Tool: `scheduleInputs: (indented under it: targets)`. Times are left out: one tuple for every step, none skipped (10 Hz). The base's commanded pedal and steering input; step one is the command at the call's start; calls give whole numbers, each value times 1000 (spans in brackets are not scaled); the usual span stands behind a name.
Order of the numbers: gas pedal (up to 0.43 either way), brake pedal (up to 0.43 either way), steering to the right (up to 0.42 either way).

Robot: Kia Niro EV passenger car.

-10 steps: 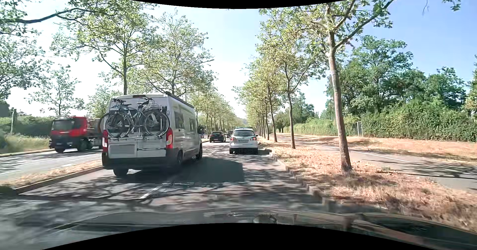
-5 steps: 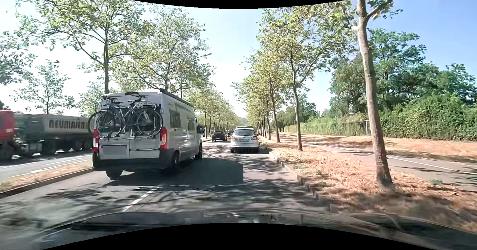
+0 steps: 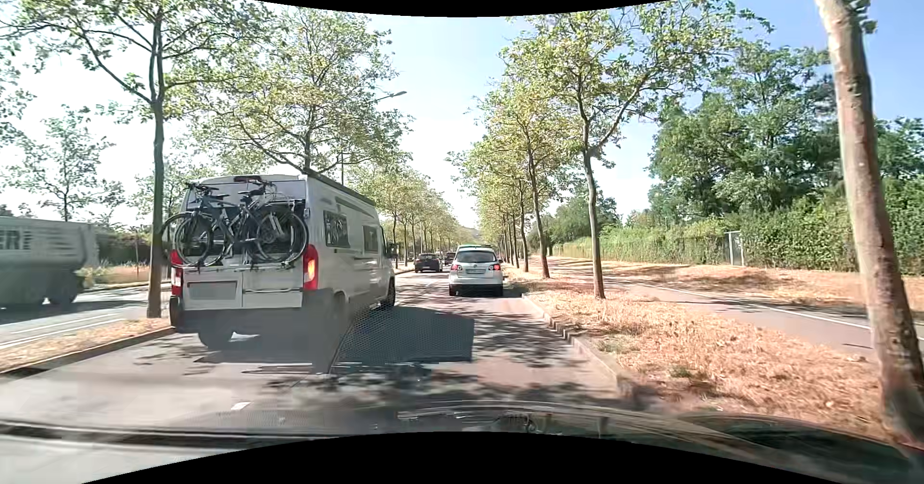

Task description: Follow the waypoints while adhering to traffic rules and regulations

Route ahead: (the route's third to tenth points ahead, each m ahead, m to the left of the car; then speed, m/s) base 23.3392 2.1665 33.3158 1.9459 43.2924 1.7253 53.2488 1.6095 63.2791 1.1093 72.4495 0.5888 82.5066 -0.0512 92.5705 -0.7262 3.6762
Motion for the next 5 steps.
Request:
scheduleInputs:
  targets:
    - [0,0,-4]
    - [0,0,-4]
    - [0,0,-4]
    - [0,0,-4]
    - [0,0,-4]
